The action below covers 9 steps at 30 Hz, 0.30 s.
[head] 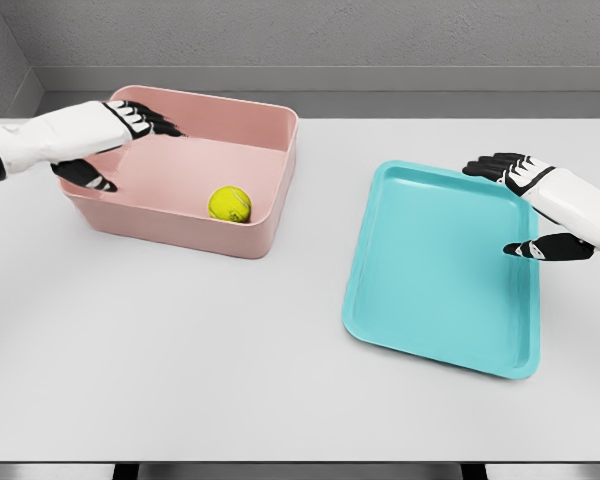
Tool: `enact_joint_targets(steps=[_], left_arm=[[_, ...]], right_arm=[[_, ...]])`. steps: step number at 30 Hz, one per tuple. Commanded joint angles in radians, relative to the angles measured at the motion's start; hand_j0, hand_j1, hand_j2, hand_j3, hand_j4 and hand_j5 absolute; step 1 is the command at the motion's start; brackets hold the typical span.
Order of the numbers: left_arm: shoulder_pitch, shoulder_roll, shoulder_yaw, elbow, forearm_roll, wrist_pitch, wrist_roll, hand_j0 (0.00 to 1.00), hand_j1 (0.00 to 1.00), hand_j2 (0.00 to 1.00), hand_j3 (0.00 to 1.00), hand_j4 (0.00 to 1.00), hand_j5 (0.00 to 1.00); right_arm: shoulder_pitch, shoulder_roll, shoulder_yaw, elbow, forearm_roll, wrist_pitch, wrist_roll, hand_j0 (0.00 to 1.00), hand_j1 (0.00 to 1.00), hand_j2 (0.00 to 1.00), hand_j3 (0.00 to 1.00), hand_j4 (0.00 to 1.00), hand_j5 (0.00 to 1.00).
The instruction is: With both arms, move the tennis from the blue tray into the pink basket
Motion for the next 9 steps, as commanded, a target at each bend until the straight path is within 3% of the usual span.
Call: enact_joint_targets(steps=[1, 3, 9], left_arm=[[0.002, 0.071, 0.002, 0.002, 0.045, 0.002, -0.001, 1.0, 1.0, 1.0, 1.0, 1.0, 1.0], [0.009, 0.111, 0.002, 0.005, 0.049, 0.002, -0.001, 1.0, 1.0, 1.0, 1.0, 1.0, 1.0], [0.012, 0.116, 0.026, 0.071, 0.057, 0.002, -0.002, 1.0, 1.0, 1.0, 1.0, 1.0, 1.0]], right_arm=[[0.0, -0.001, 0.0, 0.001, -0.008, 0.003, -0.001, 1.0, 1.0, 1.0, 1.0, 1.0, 1.0], [0.0, -0.001, 0.0, 0.001, -0.008, 0.003, -0.001, 1.0, 1.0, 1.0, 1.0, 1.0, 1.0], [0.0, -0.001, 0.0, 0.001, -0.008, 0.003, -0.001, 1.0, 1.0, 1.0, 1.0, 1.0, 1.0]])
